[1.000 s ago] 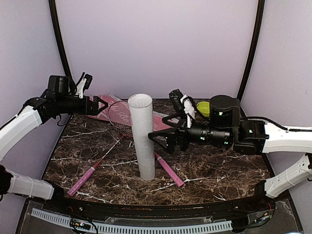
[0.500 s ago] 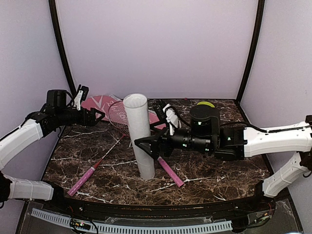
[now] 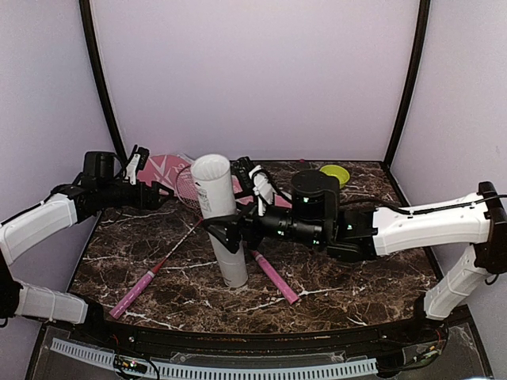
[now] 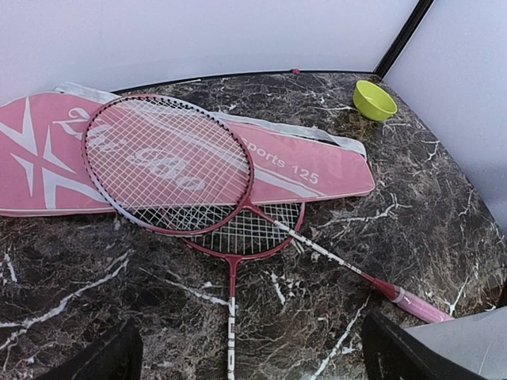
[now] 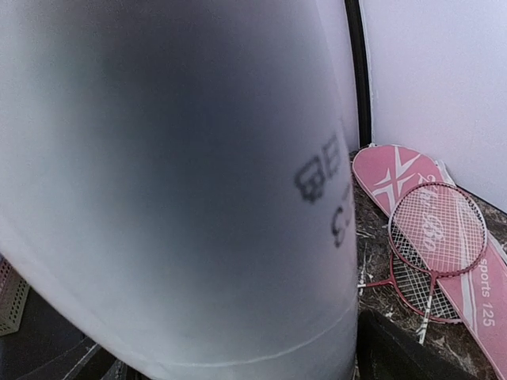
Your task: Pack up the badminton gear
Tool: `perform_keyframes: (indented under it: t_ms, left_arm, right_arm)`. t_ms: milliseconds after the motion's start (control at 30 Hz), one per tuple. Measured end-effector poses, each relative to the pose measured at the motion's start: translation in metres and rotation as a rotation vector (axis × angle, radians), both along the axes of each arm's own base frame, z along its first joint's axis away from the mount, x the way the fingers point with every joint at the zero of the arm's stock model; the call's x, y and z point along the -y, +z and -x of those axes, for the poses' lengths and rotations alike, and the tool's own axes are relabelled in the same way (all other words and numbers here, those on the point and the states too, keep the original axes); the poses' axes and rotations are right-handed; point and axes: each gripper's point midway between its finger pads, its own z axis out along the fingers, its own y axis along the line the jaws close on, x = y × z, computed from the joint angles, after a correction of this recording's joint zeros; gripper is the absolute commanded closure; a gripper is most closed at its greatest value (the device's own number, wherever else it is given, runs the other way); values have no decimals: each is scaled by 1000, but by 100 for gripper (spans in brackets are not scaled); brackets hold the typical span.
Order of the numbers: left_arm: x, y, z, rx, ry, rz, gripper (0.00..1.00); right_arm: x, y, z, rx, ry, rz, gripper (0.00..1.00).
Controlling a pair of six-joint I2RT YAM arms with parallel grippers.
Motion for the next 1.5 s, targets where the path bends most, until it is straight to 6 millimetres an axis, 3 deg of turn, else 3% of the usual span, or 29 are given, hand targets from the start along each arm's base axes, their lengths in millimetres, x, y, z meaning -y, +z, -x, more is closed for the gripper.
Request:
perform_keyframes:
  t_ms: [100, 133, 167, 367, 500, 733, 900, 1000, 1100, 1267, 1500]
  left_arm:
    - [1, -5, 1, -17, -6, 7, 2]
    - [1, -6, 2, -20, -6, 7, 2]
    - [1, -7, 2, -21, -7, 7, 2]
    - [-1, -1, 9, 7, -1, 8, 2]
    - [-3, 4, 10, 25, 5, 5, 2]
    - [-3, 4, 9, 25, 9, 2, 2]
    - [-3, 1, 9, 19, 7, -1, 2]
    - [-3, -1, 8, 12, 6, -4, 2]
    - [-3, -5, 7, 2, 5, -8, 2]
    - [-2, -19, 4, -38, 4, -17, 3]
    - [-2, -40, 2, -104, 3, -33, 4]
  right_arm:
    - [-2, 7, -1, 6, 0, -18, 3]
    - [-2, 8, -1, 8, 0, -22, 47]
    - [0, 10, -7, 15, -42, -24, 54]
    - [16, 11, -34, 113, -209, 20, 57]
    - [31, 15, -38, 140, -259, 30, 57]
    - [65, 41, -46, 165, -363, 49, 55]
    - [113, 73, -62, 152, -479, 85, 53]
    - [162, 96, -80, 123, -595, 77, 52]
    - [218, 100, -99, 81, -726, 90, 52]
    - [285, 73, -127, -17, -889, 185, 53]
    - [351, -8, -158, -282, -995, 455, 53]
